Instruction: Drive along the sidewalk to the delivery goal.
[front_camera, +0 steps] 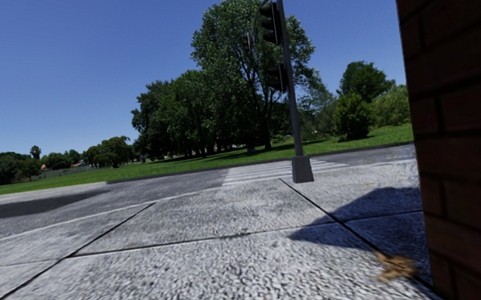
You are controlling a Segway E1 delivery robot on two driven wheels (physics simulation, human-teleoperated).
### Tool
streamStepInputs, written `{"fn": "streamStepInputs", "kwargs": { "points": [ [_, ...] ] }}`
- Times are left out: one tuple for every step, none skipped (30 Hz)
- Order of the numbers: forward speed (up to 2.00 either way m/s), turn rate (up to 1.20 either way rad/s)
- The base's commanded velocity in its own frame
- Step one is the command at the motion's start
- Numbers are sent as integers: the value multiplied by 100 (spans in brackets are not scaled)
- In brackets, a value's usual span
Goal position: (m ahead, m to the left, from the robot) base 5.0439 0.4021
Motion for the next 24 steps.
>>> {"fn": "streamStepInputs", "kwargs": {
  "points": [
    [195,0],
    [191,0],
    [188,0],
    [186,0],
    [186,0],
    [184,0],
    [178,0],
    [173,0],
    [171,0],
    [171,0],
    [170,0],
    [170,0],
    [169,0],
    [169,0],
    [169,0],
    [169,0],
    [168,0],
    [167,0],
    [164,0],
    [157,0],
    [152,0],
    [152,0],
    [149,0],
    [149,0]
  ]
}}
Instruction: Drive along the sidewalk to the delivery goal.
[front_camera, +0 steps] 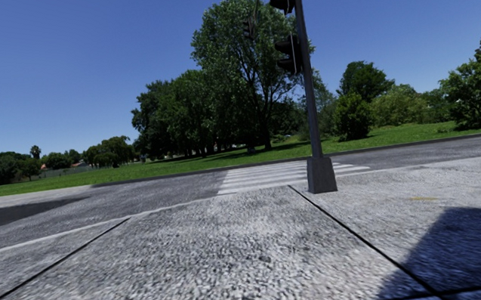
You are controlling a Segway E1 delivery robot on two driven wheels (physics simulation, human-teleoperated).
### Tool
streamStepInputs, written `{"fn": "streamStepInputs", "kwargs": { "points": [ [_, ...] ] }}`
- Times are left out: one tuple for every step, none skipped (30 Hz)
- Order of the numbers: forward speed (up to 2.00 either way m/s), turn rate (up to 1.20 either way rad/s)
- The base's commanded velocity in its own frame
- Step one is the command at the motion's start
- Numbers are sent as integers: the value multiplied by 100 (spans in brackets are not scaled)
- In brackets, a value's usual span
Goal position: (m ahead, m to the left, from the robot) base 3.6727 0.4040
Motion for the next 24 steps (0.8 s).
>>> {"fn": "streamStepInputs", "kwargs": {
  "points": [
    [148,0],
    [148,0],
    [148,0],
    [148,0],
    [148,0],
    [148,0],
    [148,0],
    [148,0],
    [148,0],
    [148,-9],
    [148,-20],
    [148,-29],
    [148,-41],
    [148,-41],
    [148,-48],
    [148,-50],
    [148,-50],
    [148,-50],
    [148,-50],
    [148,-50],
    [148,-50],
    [148,-39],
    [148,-4],
    [148,-3]
  ]
}}
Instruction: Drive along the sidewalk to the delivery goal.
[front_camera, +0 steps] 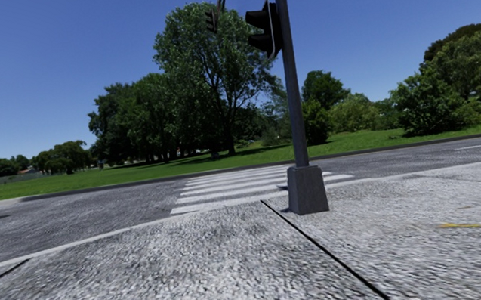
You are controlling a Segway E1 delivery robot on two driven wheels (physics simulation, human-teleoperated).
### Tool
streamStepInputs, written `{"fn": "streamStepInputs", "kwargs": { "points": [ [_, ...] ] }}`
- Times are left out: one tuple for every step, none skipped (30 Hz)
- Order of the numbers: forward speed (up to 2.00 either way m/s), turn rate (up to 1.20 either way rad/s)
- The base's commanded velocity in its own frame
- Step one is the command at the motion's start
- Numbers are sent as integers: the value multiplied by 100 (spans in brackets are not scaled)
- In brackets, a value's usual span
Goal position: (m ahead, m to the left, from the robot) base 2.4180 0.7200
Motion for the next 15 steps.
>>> {"fn": "streamStepInputs", "kwargs": {
  "points": [
    [148,-2],
    [148,-2],
    [148,-2],
    [148,-2],
    [148,-1],
    [148,-1],
    [148,-1],
    [148,0],
    [153,0],
    [156,0],
    [157,0],
    [157,0],
    [157,0],
    [158,0],
    [158,0]
  ]
}}
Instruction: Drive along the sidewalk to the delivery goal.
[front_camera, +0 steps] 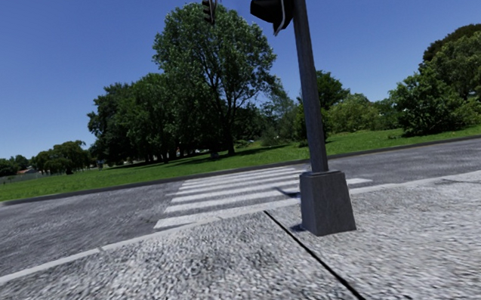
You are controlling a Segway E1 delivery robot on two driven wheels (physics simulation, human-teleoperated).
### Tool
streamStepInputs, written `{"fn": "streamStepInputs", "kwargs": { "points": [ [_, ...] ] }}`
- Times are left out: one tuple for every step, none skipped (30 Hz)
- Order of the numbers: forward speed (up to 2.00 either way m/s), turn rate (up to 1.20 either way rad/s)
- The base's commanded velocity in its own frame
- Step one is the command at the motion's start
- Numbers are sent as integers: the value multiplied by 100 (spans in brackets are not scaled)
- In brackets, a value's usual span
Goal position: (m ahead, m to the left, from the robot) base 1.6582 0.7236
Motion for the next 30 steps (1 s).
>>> {"fn": "streamStepInputs", "kwargs": {
  "points": [
    [158,0],
    [158,0],
    [158,0],
    [158,0],
    [158,0],
    [158,0],
    [158,0],
    [158,0],
    [158,0],
    [158,0],
    [158,0],
    [158,0],
    [158,0],
    [158,0],
    [158,0],
    [158,0],
    [158,0],
    [158,0],
    [158,0],
    [158,0],
    [158,0],
    [158,0],
    [158,0],
    [149,0],
    [127,0],
    [92,0],
    [92,0],
    [53,0],
    [0,0],
    [0,0]
  ]
}}
